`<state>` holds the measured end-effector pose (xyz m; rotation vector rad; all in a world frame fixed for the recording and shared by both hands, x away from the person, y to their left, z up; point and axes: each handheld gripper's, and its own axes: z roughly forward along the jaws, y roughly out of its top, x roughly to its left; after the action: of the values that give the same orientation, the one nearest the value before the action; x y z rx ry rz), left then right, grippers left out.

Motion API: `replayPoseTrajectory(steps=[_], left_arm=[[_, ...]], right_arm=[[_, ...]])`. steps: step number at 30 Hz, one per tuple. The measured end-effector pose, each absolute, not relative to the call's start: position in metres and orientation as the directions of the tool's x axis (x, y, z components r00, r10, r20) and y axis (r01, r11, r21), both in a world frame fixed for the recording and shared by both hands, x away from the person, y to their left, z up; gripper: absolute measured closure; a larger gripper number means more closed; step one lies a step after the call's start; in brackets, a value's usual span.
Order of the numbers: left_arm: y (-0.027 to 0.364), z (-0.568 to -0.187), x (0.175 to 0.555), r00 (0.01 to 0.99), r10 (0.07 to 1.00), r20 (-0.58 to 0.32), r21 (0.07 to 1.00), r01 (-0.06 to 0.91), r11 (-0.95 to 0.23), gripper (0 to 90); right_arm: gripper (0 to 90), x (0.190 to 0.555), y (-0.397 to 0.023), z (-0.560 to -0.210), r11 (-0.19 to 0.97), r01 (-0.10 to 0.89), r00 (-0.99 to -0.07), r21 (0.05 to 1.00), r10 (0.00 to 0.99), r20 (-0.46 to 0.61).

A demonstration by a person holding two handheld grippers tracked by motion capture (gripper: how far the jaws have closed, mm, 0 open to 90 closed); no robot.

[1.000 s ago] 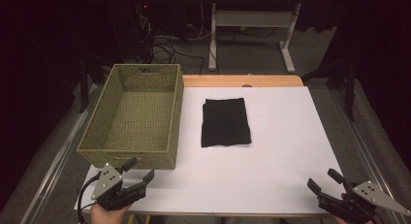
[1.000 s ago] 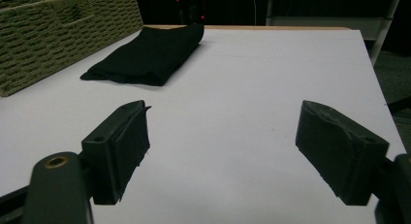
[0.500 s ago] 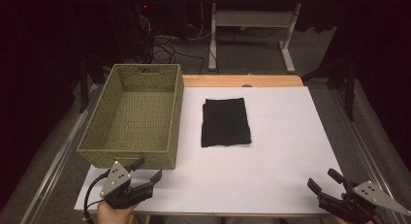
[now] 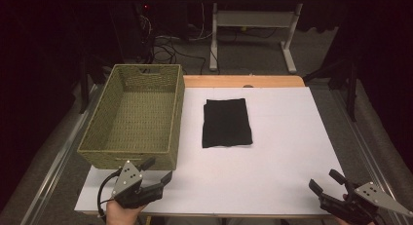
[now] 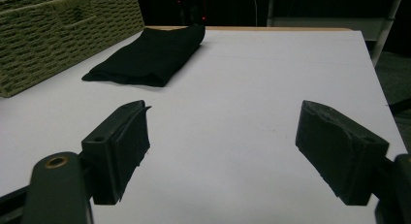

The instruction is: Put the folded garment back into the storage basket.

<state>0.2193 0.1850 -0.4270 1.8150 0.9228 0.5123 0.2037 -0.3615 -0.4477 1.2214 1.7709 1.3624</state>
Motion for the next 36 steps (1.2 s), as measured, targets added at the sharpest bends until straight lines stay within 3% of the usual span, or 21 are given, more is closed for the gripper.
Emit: replayPoseTrajectory(steps=[36], left_arm=[[0.097,-0.419,0.245,0.739,0.671,-0.053,0.903,0.322,-0.284,27.0]], right_arm=[[20.1,0.203,-0.361,-0.447,0.058,0.304,-0.423,0.951,0.903,0.08]])
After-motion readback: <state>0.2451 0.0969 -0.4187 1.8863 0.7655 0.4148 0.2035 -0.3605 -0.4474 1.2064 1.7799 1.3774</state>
